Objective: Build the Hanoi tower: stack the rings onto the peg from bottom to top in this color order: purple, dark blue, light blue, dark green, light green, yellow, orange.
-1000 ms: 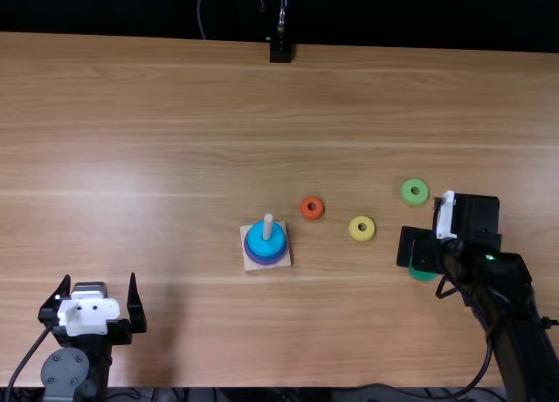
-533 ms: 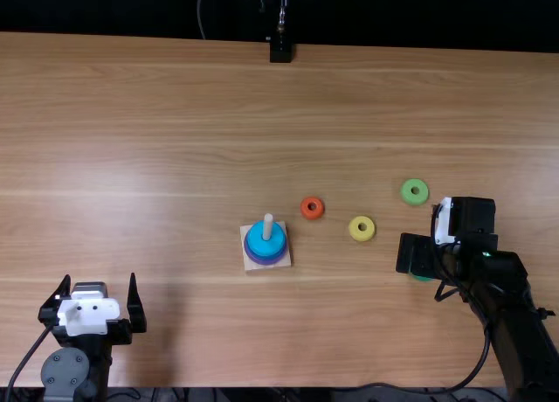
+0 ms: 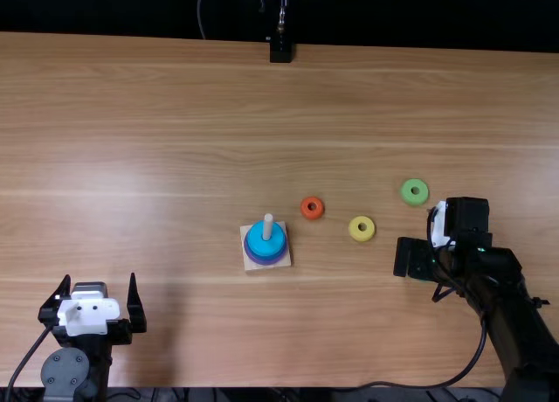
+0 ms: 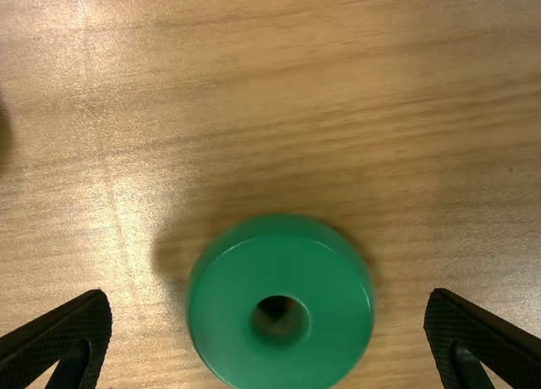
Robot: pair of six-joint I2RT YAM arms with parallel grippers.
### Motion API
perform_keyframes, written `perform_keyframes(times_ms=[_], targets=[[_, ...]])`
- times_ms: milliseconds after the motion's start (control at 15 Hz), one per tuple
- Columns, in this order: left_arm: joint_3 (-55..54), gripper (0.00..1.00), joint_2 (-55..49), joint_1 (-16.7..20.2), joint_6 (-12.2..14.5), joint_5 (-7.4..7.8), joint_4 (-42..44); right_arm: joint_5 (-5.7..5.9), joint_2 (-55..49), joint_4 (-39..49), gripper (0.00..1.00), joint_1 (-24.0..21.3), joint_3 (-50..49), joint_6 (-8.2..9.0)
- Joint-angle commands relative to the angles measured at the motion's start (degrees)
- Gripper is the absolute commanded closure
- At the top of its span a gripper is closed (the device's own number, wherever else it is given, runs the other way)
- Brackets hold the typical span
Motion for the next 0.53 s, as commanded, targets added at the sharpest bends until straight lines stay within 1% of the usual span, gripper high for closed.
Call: perform_keyframes(times_ms=[0,200,467], targets=[[-5.9,0.0,-0.7,0.5,0.2,0.0,-4.6,0.72,0.5,0.1,0.0,-0.5,-0.9,0.4],[-5.9,0.0,-0.7,0.5,0.2,0.0,-4.6,0.72,2.6,0.2,0.0,-0.5,-0.7,0.5],[-5.9,0.0,-0.7,0.5,0.2,0.0,-4.6,0.72,2.7,0.2,0.0,-0.5,-0.8,0.5]])
